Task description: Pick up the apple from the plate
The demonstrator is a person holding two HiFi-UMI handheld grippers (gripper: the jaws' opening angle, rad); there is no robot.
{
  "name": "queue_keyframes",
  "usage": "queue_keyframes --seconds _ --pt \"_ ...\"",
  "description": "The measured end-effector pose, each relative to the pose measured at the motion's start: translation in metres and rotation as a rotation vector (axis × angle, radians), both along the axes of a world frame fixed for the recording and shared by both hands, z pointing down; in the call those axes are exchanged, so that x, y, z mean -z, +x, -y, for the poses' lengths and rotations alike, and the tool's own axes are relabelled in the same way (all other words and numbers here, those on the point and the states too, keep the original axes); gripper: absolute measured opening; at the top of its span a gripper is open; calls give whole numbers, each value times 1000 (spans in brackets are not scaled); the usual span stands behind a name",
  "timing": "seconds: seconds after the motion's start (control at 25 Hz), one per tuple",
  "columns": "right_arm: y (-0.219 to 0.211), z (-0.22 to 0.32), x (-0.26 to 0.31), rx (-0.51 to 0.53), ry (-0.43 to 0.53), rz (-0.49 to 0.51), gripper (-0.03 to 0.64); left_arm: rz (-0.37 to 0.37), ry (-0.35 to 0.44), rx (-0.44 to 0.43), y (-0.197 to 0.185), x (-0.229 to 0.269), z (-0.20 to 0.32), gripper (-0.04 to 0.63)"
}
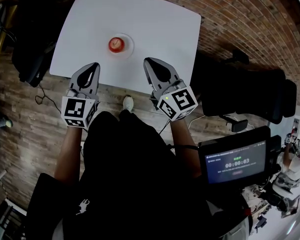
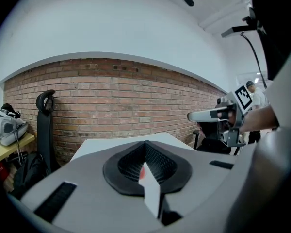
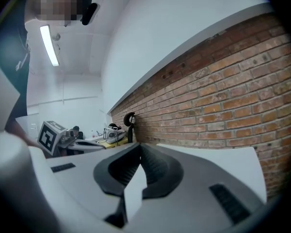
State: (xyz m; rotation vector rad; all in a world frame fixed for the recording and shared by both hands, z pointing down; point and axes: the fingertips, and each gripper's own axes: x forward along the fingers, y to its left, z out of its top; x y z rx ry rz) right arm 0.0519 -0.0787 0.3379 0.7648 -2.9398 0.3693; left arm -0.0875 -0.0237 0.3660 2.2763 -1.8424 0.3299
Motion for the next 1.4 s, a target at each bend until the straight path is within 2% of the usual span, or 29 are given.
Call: queue_keyframes --seconds 0.44,0.64,0.96,1.16,1.4 --pt "-15 3 -13 17 -27 -6 3 -17 -44 8 -15 -14 -3 6" --pt "-14 16 -12 -20 -48 3 3 -15 -61 -47 -11 -17 19 6" --pt "-28 32 -24 -83 -62 -37 4 -6 -65 -146 -15 -32 63 8" --pt "-42 28 -33 -127 -69 -63 3 -1 -82 -208 -21 -52 76 8" --pt "-42 34 -42 -162 -86 -85 5 12 -117 -279 -10 -77 98 8"
